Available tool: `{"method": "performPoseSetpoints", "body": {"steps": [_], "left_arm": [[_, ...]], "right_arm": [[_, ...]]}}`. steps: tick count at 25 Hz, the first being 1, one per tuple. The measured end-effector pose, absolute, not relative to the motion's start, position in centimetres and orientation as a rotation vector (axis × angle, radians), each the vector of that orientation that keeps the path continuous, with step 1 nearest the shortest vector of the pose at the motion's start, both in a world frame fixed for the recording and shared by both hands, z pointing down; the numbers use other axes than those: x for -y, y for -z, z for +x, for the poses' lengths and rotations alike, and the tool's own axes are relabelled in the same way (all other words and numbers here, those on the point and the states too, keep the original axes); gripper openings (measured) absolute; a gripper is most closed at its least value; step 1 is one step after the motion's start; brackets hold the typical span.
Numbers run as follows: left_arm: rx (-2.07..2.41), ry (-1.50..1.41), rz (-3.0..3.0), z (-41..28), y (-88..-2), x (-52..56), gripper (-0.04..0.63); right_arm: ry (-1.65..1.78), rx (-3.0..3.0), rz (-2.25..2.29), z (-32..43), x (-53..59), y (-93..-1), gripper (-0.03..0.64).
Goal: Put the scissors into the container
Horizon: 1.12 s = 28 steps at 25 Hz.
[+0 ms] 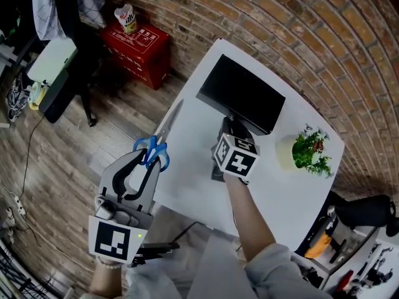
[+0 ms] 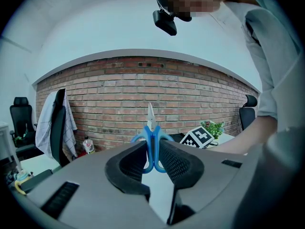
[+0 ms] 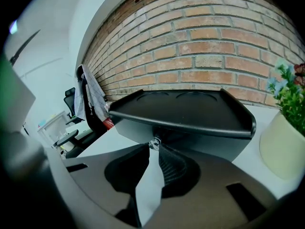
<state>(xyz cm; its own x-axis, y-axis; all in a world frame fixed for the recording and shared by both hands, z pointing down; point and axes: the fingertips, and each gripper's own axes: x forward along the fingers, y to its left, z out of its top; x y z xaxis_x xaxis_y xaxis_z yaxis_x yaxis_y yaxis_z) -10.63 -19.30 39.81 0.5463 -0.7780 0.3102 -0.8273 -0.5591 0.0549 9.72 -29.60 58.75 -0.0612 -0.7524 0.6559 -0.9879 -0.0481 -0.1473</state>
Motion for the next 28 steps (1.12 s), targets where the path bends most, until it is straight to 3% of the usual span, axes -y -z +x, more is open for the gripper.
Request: {"method": "performPoseSetpoints", "body": {"steps": [28], "left_arm": [[1.392, -0.341, 2.594, -10.7, -38.8, 17.9, 0.097]], "right_arm": [[-0.89, 1.933, 1.67, 5.3, 21.5, -58.8, 0.08]]}}
